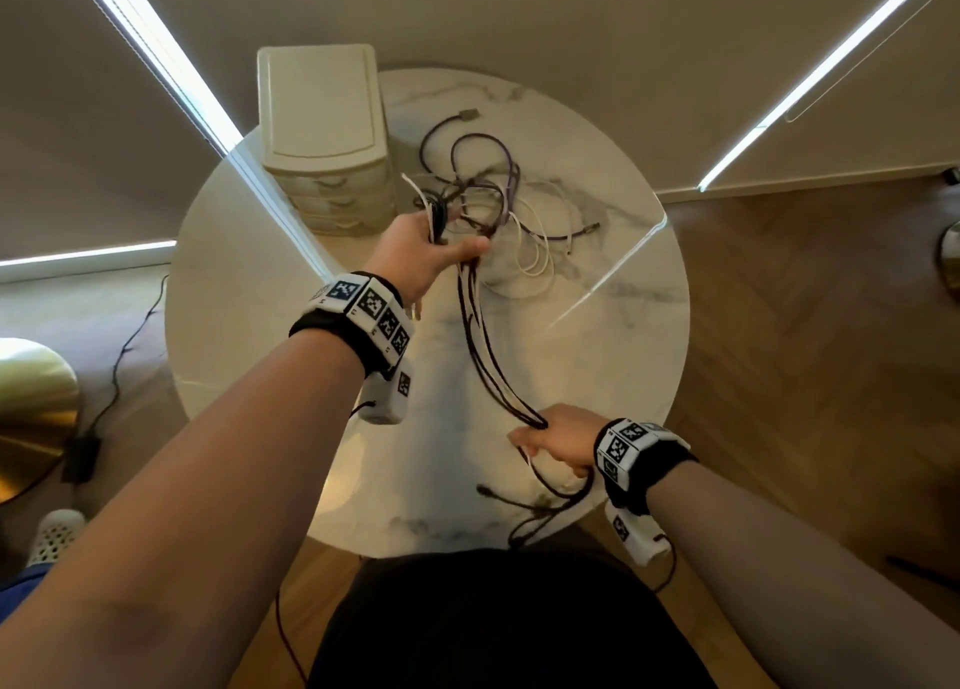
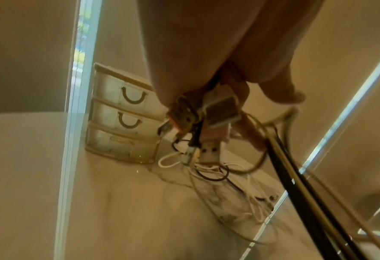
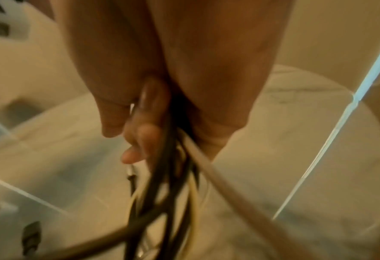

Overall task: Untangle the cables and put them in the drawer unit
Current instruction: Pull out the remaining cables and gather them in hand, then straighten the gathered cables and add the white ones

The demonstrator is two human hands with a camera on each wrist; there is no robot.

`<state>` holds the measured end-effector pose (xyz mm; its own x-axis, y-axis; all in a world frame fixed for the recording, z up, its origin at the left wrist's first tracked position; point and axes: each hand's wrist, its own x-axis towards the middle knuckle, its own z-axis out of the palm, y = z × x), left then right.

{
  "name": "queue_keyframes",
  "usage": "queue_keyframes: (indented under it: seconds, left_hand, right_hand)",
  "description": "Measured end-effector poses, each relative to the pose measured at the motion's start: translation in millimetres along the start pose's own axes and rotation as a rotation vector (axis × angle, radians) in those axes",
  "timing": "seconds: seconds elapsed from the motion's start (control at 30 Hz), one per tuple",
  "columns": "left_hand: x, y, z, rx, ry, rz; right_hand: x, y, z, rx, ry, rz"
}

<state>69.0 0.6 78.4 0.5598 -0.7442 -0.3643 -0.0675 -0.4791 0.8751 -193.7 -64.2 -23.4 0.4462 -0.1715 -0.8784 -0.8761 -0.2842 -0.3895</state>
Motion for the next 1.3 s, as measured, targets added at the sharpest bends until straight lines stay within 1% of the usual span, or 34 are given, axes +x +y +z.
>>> queue_keyframes:
  seconds: [0.07, 0.1, 0.17, 0.23, 0.27, 0.3, 0.37, 0.4, 0.43, 0.5, 0.6, 0.63, 0.7, 0.77, 0.8, 0.87, 0.93, 0.97, 1.03, 1.1, 1.2, 1.3]
  left_hand:
    - [2, 2, 1, 0.115, -0.010, -0.056]
    - [4, 3, 1, 0.189, -0.004, -0.080]
    - [8, 7, 0, 0.327, 0.015, -0.084]
    - [14, 11, -4, 0.388, 0.059, -0.061]
    - [17, 13, -7, 0.383, 0.104, -0.050]
    - [20, 17, -11, 0.358, 0.157, -0.038]
    - [25, 24, -18, 0.273, 0.244, -0.026]
    - [27, 27, -20, 0.230, 0.268, -0.036]
    - [28, 29, -22, 0.193, 0.279, -0.057]
    - [28, 32, -23, 0.160, 0.270, -0.114]
    - [25, 36, -25, 0.270, 0.169, -0.164]
    - [23, 37, -25, 0.321, 0.120, -0.170]
    - [17, 38, -25, 0.382, -0.006, -0.168]
    - [10, 39, -24, 0.382, -0.160, -0.172]
    - [7, 40, -22, 0.343, -0.232, -0.177]
    - [2, 43, -19, 0.187, -0.319, -0.183]
    - [0, 46, -18, 0.041, -0.317, -0.139]
    - [1, 47, -18, -0.027, -0.296, -0.114]
    - [5, 47, -22, -0.154, -0.237, -0.075]
    - [10, 44, -27, -0.236, -0.191, -0.034]
    - [17, 36, -25, -0.273, -0.129, 0.002]
    - [23, 31, -20, -0.317, -0.028, 0.018]
  right_hand:
    - [4, 19, 1, -0.226, 0.004, -0.013]
    - [4, 26, 4, -0.271, -0.002, -0.017]
    - [1, 35, 13, -0.220, 0.002, -0.039]
    - [-4, 37, 27, -0.181, 0.004, -0.103]
    - [-4, 39, 35, -0.200, -0.012, -0.131]
    - [-4, 40, 42, -0.247, -0.066, -0.128]
    - [-5, 41, 52, -0.372, -0.230, -0.052]
    - [-4, 39, 51, -0.420, -0.268, -0.026]
    - [-5, 33, 45, -0.461, -0.267, -0.021]
    - [-6, 15, 25, -0.510, -0.159, -0.041]
    - [-7, -25, -15, -0.506, 0.057, -0.075]
    - [-6, -40, -29, -0.454, 0.146, -0.088]
    - [-5, -70, -56, -0.247, 0.361, -0.164]
    - [-5, -103, -78, -0.018, 0.540, -0.315]
    - [-4, -120, -89, 0.043, 0.596, -0.381]
    - [1, -148, -104, 0.037, 0.625, -0.477]
    - [11, -165, -113, 0.031, 0.574, -0.565]
    - [16, -169, -115, 0.048, 0.567, -0.581]
    - [20, -174, -114, 0.178, 0.558, -0.556]
    - [12, -176, -105, 0.282, 0.556, -0.511]
    - [7, -170, -87, 0.230, 0.567, -0.518]
    - [15, -157, -68, 0.224, 0.499, -0.493]
